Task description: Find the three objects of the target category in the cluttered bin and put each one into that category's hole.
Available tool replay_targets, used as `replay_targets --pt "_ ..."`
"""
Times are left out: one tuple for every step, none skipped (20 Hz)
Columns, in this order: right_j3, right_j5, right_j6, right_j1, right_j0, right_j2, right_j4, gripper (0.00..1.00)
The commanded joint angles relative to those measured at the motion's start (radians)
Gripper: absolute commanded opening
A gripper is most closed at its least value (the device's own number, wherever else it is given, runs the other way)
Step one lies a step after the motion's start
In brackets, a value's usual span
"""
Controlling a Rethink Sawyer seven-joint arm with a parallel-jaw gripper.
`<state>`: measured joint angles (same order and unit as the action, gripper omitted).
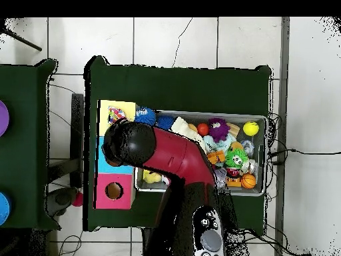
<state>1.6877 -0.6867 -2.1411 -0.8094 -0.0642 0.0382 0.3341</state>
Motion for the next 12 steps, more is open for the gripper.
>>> replay_targets --pt "-0.025 0.091 -0.177 0.048 0.004 -0.023 0.016 0.00" --pt "-0.026 0.106 -0.190 0.055 0.012 -0.023 0.021 0.00" --pt "-0.029 0.110 -0.195 0.058 0.016 -0.023 0.023 0.00" --pt "-0.026 0.122 -0.205 0.061 0.021 -0.024 0.030 0.00" --pt "-0.028 0.128 -0.209 0.065 0.025 -0.025 0.032 0.00" --pt "-0.019 0.147 -0.212 0.065 0.026 -0.031 0.040 0.00" --pt "-0.014 0.159 -0.213 0.067 0.026 -0.039 0.050 0.00" --pt "-0.010 0.172 -0.215 0.069 0.026 -0.046 0.060 0.00" --pt "-0.008 0.182 -0.214 0.070 0.028 -0.050 0.065 0.00" --pt "0.002 0.204 -0.213 0.072 0.026 -0.059 0.076 0.00" --pt "0.003 0.211 -0.212 0.072 0.026 -0.060 0.081 0.00" --pt "0.013 0.228 -0.208 0.071 0.022 -0.068 0.088 0.00"
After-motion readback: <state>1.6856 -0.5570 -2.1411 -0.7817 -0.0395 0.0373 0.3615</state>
